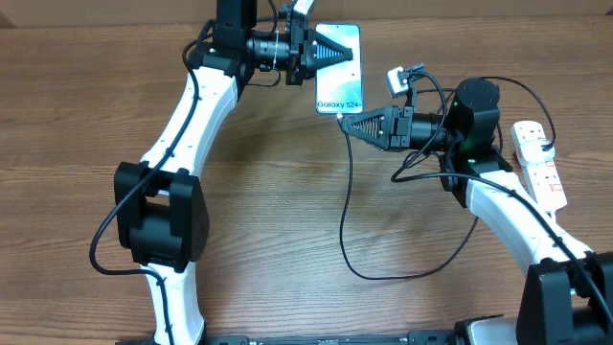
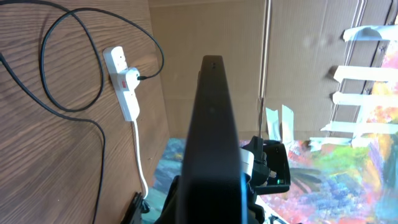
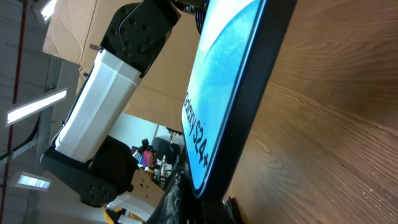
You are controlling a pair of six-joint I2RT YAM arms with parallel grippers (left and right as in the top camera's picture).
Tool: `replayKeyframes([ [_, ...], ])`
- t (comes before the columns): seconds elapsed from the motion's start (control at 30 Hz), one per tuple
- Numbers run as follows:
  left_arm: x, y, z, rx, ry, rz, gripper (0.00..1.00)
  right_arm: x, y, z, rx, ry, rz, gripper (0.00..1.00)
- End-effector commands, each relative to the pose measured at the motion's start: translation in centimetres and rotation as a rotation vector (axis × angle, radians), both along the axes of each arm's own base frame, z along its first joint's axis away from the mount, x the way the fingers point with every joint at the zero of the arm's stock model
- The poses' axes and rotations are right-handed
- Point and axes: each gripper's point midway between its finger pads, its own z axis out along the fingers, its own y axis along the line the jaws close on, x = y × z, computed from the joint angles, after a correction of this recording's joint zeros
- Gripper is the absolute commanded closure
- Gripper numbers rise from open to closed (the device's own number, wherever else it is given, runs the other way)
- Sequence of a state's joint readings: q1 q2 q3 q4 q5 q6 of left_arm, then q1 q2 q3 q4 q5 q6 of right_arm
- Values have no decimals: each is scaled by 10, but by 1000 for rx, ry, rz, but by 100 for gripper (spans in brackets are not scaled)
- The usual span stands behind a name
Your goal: Plug charger to phone and switch on socket
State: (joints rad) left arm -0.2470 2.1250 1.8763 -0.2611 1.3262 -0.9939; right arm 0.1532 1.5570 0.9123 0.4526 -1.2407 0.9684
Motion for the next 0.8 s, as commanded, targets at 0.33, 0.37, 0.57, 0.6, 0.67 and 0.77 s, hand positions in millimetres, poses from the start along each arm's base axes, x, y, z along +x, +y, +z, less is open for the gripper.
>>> replayKeyframes([
  [0.33, -16, -3, 21, -37, -20, -63, 96, 31, 3, 12, -1, -4, -205, 96],
  [0.37, -16, -3, 21, -37, -20, -63, 96, 33, 2, 13, 0, -6, -213, 96],
  [0.57, -16, -3, 21, -36, -23, -63, 96, 45, -3, 16, 17, 22, -294, 96],
  [0.6, -16, -3, 21, -37, -23, -63, 96, 47, -3, 16, 18, 26, -304, 96],
  [0.67, -16, -3, 21, -36, -23, -63, 96, 49, -2, 16, 22, 39, -320, 96],
  [0.77, -15, -3, 21, -36, -24, -61, 96, 48, 5, 15, 20, 38, -327, 96],
])
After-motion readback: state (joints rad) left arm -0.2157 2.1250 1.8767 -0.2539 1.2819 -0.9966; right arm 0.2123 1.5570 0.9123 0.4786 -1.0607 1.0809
